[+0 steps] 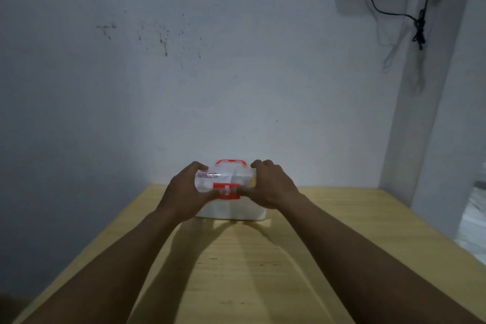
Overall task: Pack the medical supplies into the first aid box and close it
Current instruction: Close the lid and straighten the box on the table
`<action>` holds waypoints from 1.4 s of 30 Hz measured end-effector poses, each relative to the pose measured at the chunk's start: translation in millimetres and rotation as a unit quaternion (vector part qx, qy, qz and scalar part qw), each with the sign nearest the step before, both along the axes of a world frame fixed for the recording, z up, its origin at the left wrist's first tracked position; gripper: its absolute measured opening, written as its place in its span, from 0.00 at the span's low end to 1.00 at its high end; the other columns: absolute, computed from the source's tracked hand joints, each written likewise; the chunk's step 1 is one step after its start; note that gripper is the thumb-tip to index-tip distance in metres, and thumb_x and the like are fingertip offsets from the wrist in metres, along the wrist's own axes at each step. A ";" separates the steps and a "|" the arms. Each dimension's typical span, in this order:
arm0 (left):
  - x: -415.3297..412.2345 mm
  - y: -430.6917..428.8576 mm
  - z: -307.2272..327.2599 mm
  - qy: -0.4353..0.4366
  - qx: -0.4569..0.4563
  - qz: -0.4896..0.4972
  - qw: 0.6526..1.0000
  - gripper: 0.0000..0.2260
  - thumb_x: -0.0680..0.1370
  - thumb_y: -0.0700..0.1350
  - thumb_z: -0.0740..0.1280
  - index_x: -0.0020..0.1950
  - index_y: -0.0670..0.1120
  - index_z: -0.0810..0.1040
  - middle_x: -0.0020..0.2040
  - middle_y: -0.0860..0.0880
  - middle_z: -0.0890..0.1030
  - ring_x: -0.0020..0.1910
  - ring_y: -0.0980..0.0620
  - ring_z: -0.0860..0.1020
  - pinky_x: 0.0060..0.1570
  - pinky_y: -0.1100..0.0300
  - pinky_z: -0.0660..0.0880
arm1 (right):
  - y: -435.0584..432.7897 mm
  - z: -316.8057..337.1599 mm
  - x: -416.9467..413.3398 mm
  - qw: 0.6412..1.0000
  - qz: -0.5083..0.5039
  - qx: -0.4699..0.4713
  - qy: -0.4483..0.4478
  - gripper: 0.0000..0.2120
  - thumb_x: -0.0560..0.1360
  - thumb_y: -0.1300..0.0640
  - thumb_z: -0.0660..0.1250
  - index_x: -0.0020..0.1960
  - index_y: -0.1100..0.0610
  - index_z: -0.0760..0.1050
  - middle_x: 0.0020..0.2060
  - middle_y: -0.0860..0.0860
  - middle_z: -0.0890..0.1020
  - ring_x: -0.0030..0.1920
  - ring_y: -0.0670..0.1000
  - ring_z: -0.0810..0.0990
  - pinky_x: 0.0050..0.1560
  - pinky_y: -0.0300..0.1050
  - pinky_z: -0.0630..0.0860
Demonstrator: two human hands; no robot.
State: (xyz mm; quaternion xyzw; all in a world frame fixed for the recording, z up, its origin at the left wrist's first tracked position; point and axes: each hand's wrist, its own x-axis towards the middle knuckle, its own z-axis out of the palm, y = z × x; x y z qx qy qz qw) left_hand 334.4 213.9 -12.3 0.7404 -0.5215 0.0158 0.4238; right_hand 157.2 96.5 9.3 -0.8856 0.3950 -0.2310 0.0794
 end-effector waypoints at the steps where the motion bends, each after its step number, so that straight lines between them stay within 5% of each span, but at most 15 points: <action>1: -0.8 -1.3 -3.0 0.007 -0.003 -0.004 1.000 0.30 0.63 0.67 0.75 0.59 0.53 0.74 0.53 0.55 0.80 0.48 0.54 0.79 0.42 0.59 0.78 | -0.8 -4.6 -1.0 1.000 0.005 -0.011 -0.009 0.39 0.68 0.32 0.69 0.70 0.53 0.68 0.64 0.53 0.74 0.63 0.56 0.73 0.58 0.52 0.75; 18: -3.4 -12.9 -24.4 -0.022 -0.057 0.014 0.998 0.32 0.68 0.56 0.78 0.67 0.48 0.70 0.65 0.49 0.75 0.58 0.48 0.77 0.49 0.54 0.80 | -0.8 -27.8 -2.2 0.997 0.016 -0.069 -0.043 0.36 0.74 0.34 0.65 0.74 0.53 0.62 0.70 0.52 0.70 0.69 0.53 0.69 0.62 0.52 0.74; 24: 0.4 -9.6 -28.9 -0.024 -0.037 0.003 0.999 0.39 0.66 0.62 0.76 0.72 0.53 0.65 0.72 0.48 0.69 0.65 0.44 0.74 0.56 0.43 0.79 | 3.0 -25.2 -12.5 0.999 0.030 -0.016 -0.010 0.42 0.76 0.34 0.62 0.81 0.51 0.49 0.79 0.57 0.56 0.78 0.59 0.58 0.73 0.58 0.62; 32: 9.9 -7.4 -30.1 0.082 -0.037 -0.023 0.996 0.46 0.67 0.49 0.80 0.78 0.56 0.56 0.75 0.47 0.68 0.67 0.43 0.73 0.56 0.46 0.77 | -9.1 -31.9 -22.9 0.982 0.054 0.142 -0.108 0.47 0.73 0.49 0.74 0.80 0.45 0.46 0.70 0.55 0.74 0.65 0.59 0.76 0.62 0.56 0.75; 36: 12.9 -9.5 -34.6 0.149 -0.043 -0.034 0.987 0.41 0.70 0.39 0.77 0.76 0.55 0.59 0.71 0.45 0.72 0.60 0.45 0.76 0.52 0.48 0.80 | -12.9 -33.7 -22.2 0.978 0.057 0.150 -0.136 0.42 0.74 0.57 0.73 0.79 0.45 0.51 0.69 0.55 0.75 0.64 0.59 0.77 0.61 0.56 0.75; 42: 1.7 -16.7 -33.1 0.159 -0.062 -0.033 0.985 0.39 0.70 0.37 0.77 0.75 0.53 0.62 0.70 0.46 0.74 0.60 0.45 0.76 0.51 0.48 0.80 | -23.0 -36.5 -29.1 0.977 0.042 0.143 -0.155 0.41 0.74 0.60 0.73 0.77 0.43 0.53 0.66 0.55 0.77 0.61 0.59 0.78 0.58 0.55 0.77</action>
